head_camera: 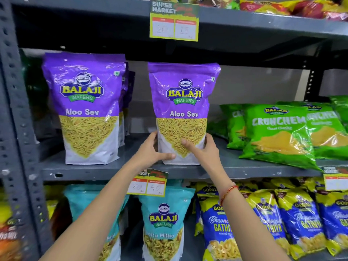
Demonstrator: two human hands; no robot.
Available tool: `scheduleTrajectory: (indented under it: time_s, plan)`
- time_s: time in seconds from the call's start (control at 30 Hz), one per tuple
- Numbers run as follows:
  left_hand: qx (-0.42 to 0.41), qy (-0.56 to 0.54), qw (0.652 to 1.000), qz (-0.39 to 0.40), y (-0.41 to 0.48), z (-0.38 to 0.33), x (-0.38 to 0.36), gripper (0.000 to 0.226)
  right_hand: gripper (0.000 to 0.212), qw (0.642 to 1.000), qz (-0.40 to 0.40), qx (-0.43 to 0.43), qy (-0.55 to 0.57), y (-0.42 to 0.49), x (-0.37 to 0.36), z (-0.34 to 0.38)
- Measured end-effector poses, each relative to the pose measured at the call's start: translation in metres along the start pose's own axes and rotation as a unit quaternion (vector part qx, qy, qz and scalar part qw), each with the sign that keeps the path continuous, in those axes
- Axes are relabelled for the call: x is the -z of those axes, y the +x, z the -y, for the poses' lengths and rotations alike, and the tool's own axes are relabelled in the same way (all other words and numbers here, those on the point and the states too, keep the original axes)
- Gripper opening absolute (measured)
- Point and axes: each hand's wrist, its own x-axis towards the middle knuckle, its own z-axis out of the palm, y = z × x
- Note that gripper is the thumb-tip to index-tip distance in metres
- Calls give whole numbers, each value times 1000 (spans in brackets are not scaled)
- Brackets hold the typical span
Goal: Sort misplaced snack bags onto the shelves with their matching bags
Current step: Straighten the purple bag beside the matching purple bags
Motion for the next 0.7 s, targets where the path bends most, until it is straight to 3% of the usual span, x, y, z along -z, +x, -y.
scheduleTrajectory:
  time_s: [0.1,0.17,0.4,0.7]
  plan:
    - [33,52,998,26,3,4,4,107,105,991,96,-10,-94,6,16,-7]
    - [38,57,997,41,5,7,6,106,113,983,135,-18,-121,10,21,-10]
    - [68,96,992,55,9,7,7,88,113,978,161,-25,-129,20,20,-12]
    - [91,100,989,60,11,3,10,93,115,977,176,-22,-121,20,19,-10]
